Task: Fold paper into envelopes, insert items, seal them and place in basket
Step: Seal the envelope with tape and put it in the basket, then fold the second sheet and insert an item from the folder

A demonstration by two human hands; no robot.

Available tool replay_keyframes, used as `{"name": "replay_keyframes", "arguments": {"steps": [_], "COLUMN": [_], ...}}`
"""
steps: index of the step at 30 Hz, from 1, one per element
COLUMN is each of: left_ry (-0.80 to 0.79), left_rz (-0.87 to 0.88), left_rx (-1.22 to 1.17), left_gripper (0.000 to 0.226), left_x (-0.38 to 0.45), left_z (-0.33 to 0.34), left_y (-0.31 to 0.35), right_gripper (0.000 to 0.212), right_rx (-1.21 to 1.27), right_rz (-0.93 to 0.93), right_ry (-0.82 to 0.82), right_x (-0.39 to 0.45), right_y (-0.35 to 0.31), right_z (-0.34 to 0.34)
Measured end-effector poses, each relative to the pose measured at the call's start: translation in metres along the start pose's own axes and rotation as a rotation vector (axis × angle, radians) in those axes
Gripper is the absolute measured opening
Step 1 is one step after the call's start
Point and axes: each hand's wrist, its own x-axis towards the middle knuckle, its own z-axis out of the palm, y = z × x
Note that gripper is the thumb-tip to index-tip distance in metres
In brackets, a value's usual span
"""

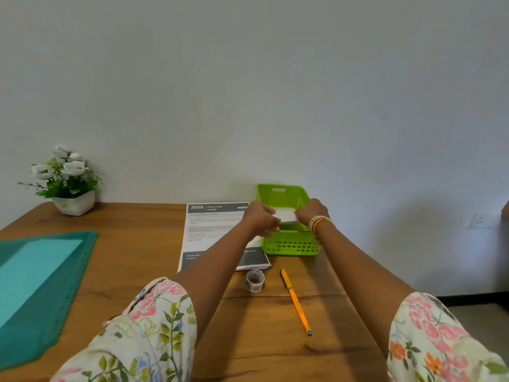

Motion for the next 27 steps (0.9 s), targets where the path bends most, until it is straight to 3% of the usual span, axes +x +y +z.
{"name": "replay_keyframes", "arguments": {"steps": [3,7,11,16,22,27], "left_ry": [0.040,0.154,0.226,0.259,0.317,0.348], "left_rz": [0.106,0.261,0.293,0.298,0.273,0.147], "left_rx": [0.143,0.208,0.251,0.326,0.546,0.689], "left_gripper": [0.034,0.029,0.019,0.017,0.020,0.029], "left_x": [-0.007,-0.028,-0.061,-0.103,-0.144,-0.168], "left_z": [-0.003,-0.008,-0.018,-0.046,-0.089,-0.123], "left_y": [-0.004,-0.019,-0.040,-0.063,-0.102,-0.133], "right_gripper": [0.032,0.037,0.034,0.036,0.034,0.036], "right_rx": [-0.168,-0.214,-0.345,-0.264,-0.377,-0.555], "right_rz": [-0.056,-0.089,-0.335,-0.564,-0.760,-0.836], "right_ry": [0.033,0.069,0.250,0.307,0.132,-0.003], "right_x": [-0.015,-0.031,-0.068,-0.120,-0.177,-0.202], "right_y": [0.000,0.005,0.005,0.005,0.005,-0.007], "right_z": [-0.001,0.003,0.016,0.045,0.088,0.120]}}
